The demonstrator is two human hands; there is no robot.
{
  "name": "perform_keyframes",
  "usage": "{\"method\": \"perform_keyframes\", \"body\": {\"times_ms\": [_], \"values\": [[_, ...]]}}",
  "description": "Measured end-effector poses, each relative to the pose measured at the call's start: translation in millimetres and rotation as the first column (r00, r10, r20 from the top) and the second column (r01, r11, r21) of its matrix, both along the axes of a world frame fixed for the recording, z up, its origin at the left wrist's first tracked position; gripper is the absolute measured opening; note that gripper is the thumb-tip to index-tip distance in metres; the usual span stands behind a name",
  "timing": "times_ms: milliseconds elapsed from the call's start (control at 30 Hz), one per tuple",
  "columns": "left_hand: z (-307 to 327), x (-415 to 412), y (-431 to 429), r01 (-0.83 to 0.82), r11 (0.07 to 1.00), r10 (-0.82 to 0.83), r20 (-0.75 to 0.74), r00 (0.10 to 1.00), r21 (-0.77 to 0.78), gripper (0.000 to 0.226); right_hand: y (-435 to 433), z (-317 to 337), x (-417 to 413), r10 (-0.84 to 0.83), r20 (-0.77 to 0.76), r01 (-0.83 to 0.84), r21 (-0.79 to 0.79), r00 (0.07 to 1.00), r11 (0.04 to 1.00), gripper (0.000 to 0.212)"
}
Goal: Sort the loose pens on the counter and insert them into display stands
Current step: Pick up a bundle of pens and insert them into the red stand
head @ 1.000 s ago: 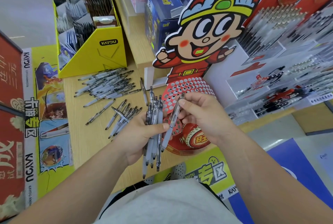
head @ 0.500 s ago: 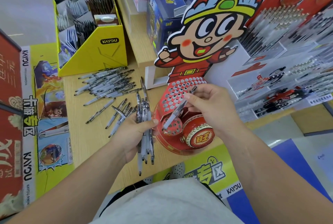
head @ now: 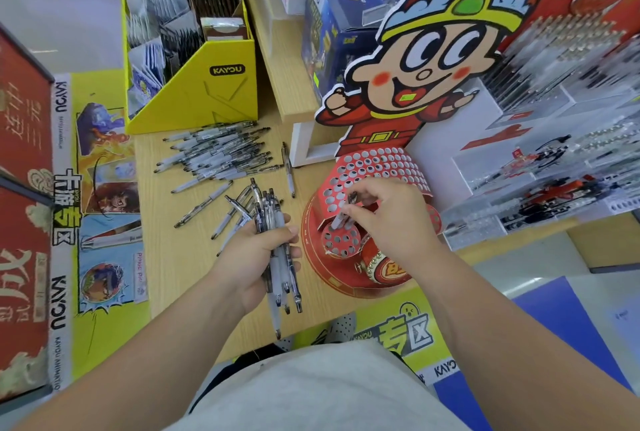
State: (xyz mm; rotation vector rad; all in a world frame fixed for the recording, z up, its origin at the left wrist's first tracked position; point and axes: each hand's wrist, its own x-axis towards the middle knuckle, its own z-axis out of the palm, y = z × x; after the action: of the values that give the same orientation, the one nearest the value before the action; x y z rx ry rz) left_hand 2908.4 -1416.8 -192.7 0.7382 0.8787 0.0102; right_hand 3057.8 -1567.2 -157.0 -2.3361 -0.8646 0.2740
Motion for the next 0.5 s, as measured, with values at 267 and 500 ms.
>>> {"method": "perform_keyframes", "body": {"times_ms": [267, 500], "values": [[6.1, -2.6, 1.9, -0.051, 0.999, 0.052, 0.006, 0.999, -0.011, 0.036, 3.2, -9.3, 1.9, 0.046, 0.04, -0.044, -0.052, 0.998, 0.998, 0.021], [5.5, -5.5, 4.0, -0.062, 0.998, 0.062, 0.001, 0.998, -0.018, 0.033, 5.3, -28.7, 2.5, 0.096, 0.076, -0.084, -0.153, 0.992, 0.985, 0.018]]}}
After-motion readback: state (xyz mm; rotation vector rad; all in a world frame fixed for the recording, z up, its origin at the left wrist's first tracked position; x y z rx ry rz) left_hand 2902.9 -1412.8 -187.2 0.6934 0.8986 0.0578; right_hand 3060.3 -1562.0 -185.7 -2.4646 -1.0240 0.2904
